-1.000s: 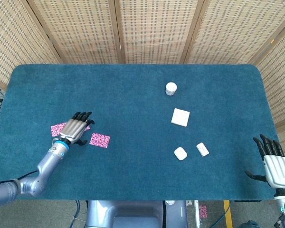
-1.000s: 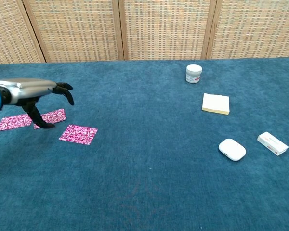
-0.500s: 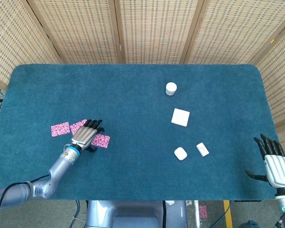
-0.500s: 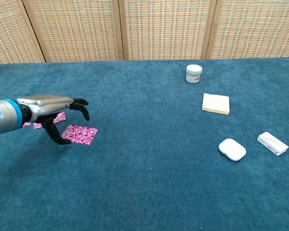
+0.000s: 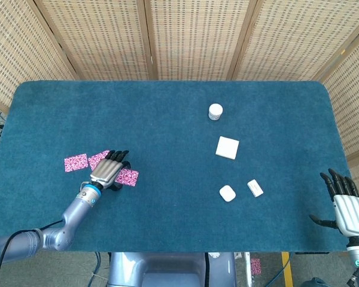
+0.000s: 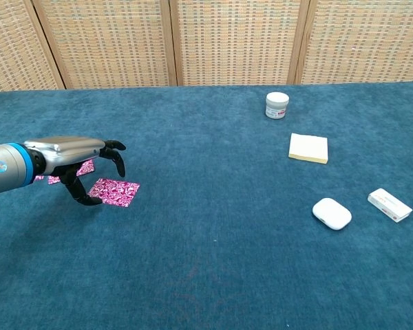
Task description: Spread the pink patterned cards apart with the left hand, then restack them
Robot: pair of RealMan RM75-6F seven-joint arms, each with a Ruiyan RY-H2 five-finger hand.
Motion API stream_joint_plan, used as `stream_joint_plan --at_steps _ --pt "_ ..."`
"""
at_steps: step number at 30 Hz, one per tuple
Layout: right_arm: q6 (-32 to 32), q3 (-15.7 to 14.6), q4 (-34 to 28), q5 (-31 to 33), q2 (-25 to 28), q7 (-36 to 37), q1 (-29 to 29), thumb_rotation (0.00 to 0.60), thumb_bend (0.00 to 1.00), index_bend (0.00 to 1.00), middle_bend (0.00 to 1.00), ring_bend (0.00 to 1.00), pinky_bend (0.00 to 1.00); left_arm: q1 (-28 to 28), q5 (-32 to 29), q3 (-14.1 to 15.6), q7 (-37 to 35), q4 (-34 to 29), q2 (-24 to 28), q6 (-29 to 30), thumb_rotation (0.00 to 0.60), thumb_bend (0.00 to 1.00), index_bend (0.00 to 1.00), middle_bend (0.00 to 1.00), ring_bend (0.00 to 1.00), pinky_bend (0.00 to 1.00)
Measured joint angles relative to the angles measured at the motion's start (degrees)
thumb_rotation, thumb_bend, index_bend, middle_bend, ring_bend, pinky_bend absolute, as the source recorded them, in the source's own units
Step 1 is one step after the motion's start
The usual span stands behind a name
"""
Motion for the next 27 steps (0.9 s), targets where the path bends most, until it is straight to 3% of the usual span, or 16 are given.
stream_joint_plan --at_steps 27 --pt "-0.1 -0.1 0.1 0.0 0.0 0.2 0.0 0.6 0.0 0.0 0.0 0.0 0.0 0.9 0.9 0.5 -0.1 3.5 -2.8 0.5 0.6 0.3 0.3 0.0 0.0 0.0"
